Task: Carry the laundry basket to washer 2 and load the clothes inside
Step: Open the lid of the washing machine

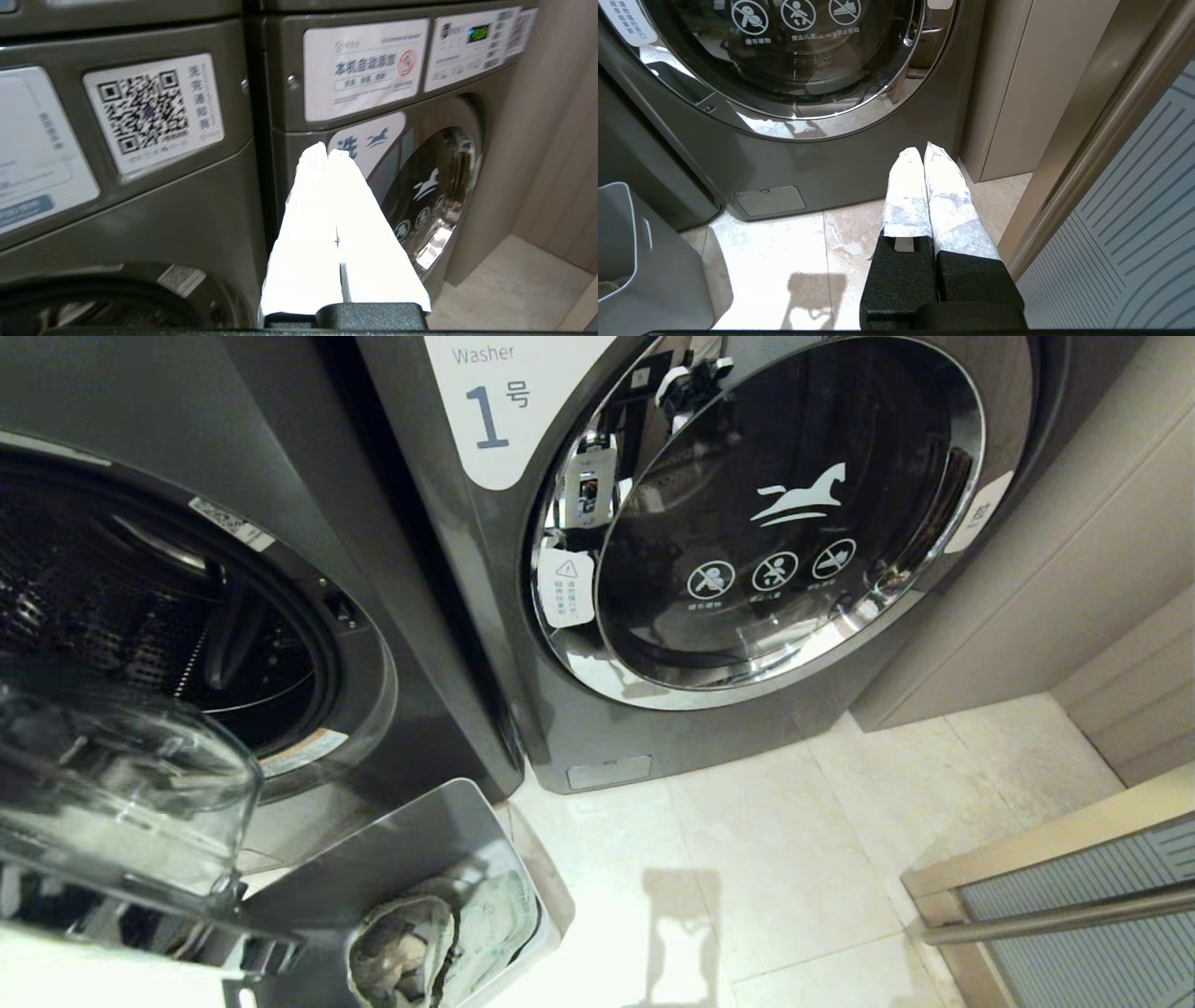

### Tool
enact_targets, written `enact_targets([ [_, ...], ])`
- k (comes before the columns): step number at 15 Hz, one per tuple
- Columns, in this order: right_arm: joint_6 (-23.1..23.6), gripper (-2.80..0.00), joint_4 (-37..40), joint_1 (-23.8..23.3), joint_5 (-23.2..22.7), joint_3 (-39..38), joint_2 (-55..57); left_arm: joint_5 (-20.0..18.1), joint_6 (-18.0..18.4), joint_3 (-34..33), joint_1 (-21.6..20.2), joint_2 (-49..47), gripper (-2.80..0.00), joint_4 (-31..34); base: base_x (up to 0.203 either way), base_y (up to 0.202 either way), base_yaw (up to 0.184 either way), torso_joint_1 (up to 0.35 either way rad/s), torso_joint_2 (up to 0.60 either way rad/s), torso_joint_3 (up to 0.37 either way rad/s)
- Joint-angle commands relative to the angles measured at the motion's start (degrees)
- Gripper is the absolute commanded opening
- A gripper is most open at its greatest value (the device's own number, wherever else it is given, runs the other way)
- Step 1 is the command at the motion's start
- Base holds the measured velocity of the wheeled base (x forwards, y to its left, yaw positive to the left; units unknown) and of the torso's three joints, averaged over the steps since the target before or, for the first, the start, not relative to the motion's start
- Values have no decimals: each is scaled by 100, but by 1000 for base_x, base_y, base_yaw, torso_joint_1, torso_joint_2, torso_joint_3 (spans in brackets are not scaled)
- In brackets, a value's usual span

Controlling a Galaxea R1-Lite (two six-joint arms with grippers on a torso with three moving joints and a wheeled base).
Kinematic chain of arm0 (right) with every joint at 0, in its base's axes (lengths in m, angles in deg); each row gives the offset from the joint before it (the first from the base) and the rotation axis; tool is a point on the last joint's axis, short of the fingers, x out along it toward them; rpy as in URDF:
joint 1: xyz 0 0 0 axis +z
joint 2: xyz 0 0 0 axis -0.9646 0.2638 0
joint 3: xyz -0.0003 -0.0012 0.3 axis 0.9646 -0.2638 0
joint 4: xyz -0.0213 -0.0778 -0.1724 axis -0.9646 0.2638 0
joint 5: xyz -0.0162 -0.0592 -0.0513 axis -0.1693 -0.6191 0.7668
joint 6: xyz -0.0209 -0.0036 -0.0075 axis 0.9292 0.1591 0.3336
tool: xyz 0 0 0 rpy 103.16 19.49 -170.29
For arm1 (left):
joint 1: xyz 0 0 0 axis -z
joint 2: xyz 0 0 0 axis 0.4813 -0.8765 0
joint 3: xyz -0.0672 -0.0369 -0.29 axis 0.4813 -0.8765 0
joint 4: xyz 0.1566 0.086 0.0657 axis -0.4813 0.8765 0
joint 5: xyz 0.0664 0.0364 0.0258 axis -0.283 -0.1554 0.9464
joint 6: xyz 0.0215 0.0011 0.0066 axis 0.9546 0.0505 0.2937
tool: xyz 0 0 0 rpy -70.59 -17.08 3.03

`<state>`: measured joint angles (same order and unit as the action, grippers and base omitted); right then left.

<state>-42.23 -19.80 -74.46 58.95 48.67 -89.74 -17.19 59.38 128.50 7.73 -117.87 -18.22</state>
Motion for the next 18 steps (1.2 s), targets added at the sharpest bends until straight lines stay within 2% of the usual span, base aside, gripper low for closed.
enact_targets([
  [1,0,-280,-12,2,0,-229,6,-29,15,211,-244,89,-280,297,0,0,0,0,0,0],
  [3,0,-280,-12,2,0,-229,6,-17,151,225,-792,238,-280,896,0,0,0,0,0,0],
  [4,0,-280,-12,11,0,-229,6,6,335,231,-1045,336,-280,1402,0,0,0,0,0,0],
  [5,0,-280,-12,2,0,-229,6,113,691,234,-1225,382,-280,1851,0,0,0,0,0,0],
  [6,0,-280,-12,2,0,-229,6,504,1072,245,-1355,409,-280,2237,0,0,0,0,0,0],
  [8,0,-280,-12,2,0,-229,6,1601,1792,294,-1427,487,-280,3019,0,0,0,0,0,0],
  [9,0,-280,-12,2,0,-229,6,1885,2093,347,-1434,541,-280,3499,0,0,0,0,0,0],
  [14,0,-280,-12,2,0,-229,6,2627,2537,442,-1470,507,-280,4491,0,0,0,0,0,0],
  [16,0,-280,-12,2,0,-229,6,3245,2749,452,-1495,141,-280,5001,0,0,0,0,0,0],
  [18,0,-280,-12,2,0,-229,6,3860,2797,464,-1498,-486,-280,5155,0,0,0,0,0,0],
])
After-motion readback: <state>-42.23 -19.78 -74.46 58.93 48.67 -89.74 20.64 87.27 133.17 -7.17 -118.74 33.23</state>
